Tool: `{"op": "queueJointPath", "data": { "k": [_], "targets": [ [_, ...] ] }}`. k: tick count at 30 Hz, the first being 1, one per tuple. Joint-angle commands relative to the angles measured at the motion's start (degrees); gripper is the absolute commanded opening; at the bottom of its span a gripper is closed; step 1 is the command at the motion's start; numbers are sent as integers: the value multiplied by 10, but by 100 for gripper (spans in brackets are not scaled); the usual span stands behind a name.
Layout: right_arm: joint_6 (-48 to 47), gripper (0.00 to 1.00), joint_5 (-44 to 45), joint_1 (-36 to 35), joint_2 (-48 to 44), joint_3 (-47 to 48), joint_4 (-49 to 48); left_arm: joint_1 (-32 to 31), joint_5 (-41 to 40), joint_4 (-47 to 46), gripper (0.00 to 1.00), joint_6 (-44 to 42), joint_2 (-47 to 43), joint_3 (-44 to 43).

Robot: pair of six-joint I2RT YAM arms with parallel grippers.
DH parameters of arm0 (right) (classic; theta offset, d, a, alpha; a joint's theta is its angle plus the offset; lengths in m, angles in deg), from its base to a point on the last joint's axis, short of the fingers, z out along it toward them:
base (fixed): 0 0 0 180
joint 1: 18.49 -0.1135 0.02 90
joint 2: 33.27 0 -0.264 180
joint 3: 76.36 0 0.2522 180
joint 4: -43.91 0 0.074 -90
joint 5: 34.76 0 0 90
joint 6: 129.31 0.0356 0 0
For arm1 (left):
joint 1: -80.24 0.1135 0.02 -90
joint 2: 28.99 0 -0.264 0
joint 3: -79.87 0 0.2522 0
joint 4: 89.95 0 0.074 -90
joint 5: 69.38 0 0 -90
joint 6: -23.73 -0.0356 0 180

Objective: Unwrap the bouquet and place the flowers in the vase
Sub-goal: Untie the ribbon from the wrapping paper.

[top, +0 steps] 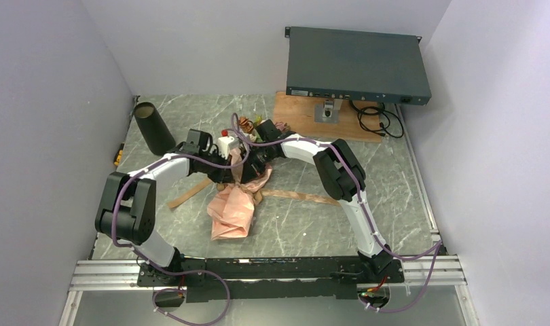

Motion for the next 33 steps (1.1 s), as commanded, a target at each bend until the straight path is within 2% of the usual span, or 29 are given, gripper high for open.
{"op": "queueJointPath", "data": {
  "k": [1,7,10,12,15,17,23,28,33],
  "targets": [
    [-61,0,155,18,46,-44,64,47,25,-75,0,103,-40,-32],
    [-67,0,155,18,45,-45,66,84,45,-81,0,205,-35,-34],
    [-67,0,154,19,45,-43,68,90,66,-73,0,200,-36,-32],
    [-67,0,151,19,45,-41,69,90,83,-69,3,147,-44,-32],
    [-64,0,147,19,43,-40,68,89,98,-60,35,55,-63,-40],
    [-63,0,143,19,43,-39,68,85,108,-50,42,-18,-78,-46],
    [-60,0,142,19,49,-29,72,53,122,20,40,-219,-91,-54],
    [-52,0,134,19,48,-31,69,2,96,18,34,-325,-95,-32],
    [-49,0,119,19,51,-29,71,-19,92,24,29,-423,-77,-28]
  ]
}}
